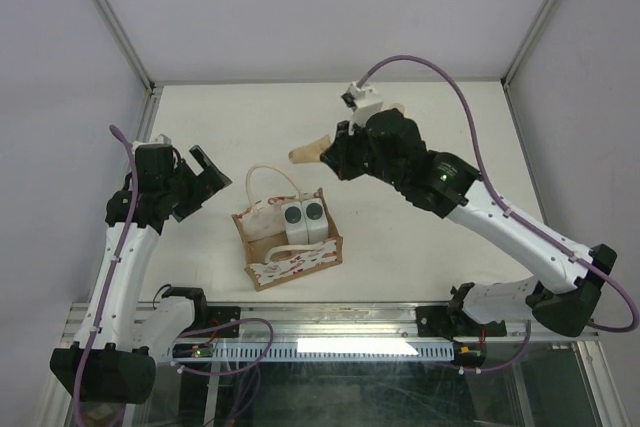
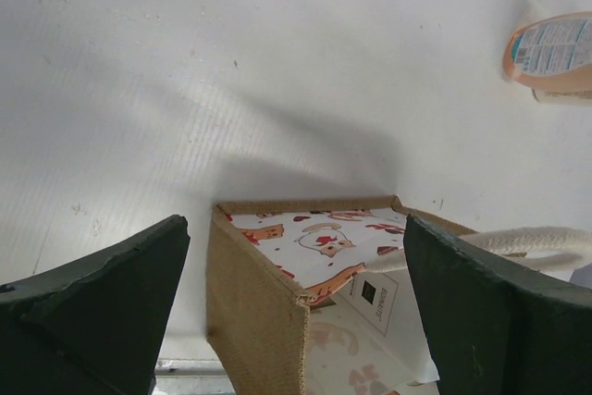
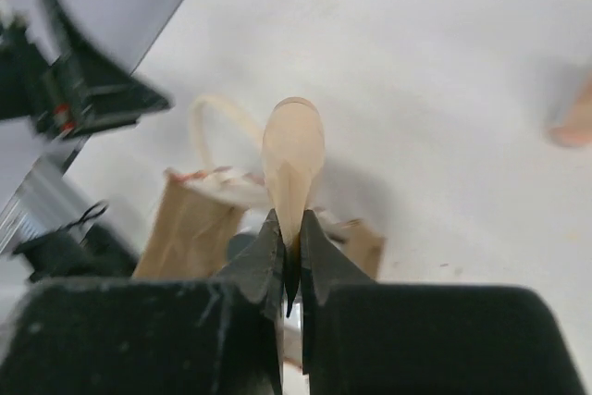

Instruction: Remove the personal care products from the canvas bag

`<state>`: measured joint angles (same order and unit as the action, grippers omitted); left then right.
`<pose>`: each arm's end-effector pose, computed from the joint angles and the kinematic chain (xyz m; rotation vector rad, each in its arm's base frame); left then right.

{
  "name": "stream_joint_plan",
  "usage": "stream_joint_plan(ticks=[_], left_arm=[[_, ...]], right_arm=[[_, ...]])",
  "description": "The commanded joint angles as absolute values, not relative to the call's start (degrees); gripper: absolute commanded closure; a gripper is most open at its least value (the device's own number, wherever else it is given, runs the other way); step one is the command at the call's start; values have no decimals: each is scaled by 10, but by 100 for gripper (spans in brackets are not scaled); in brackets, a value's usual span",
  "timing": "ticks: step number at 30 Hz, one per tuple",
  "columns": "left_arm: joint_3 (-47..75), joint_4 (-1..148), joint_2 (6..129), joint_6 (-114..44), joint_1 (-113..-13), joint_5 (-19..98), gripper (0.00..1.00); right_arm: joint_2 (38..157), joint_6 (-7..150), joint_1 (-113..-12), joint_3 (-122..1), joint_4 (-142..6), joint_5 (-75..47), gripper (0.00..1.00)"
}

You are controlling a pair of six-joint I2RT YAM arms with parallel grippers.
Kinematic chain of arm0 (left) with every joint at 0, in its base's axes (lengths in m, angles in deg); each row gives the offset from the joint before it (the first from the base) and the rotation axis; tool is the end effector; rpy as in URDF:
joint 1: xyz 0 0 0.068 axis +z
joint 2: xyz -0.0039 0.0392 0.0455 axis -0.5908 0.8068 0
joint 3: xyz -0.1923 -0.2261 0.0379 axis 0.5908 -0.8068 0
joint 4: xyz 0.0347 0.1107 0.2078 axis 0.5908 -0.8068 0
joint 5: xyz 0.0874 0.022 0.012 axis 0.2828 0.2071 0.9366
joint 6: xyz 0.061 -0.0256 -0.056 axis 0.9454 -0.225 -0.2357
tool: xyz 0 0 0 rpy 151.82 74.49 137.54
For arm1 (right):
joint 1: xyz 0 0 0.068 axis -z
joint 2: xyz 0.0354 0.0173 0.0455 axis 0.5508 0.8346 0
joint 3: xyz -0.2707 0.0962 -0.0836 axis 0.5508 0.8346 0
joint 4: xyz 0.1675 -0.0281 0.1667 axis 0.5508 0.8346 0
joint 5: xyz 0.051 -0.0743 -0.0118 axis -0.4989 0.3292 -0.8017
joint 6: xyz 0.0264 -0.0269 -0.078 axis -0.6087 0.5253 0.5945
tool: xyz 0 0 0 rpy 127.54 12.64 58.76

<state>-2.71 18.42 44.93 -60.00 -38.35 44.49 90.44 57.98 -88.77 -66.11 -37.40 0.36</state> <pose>0.1559 -0.0101 0.3004 -0.7173 2.3665 -0.3700 0.1696 0.2307 0.4207 -0.5438 1.9864 0.7392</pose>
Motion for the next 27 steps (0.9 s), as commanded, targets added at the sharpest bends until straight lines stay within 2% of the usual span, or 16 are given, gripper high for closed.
stream_joint_plan(ticks=[1,6,11,21,27], left_arm=[[-38,227,446,-595,-378,393,1],[-40,244,445,-589,-382,349,1],[-26,239,451,-580,-394,337,1],[-40,251,437,-636,-397,404,1],[42,270,526,-567,-397,416,1]], right_arm=[[877,635,-801,-691,-394,98,100],[911,656,-704,-700,-341,76,100],[925,654,-668,-633,-346,99,100],[1005,623,-542,-605,-360,91,100],[1087,649,-478,-655,-367,82,100]])
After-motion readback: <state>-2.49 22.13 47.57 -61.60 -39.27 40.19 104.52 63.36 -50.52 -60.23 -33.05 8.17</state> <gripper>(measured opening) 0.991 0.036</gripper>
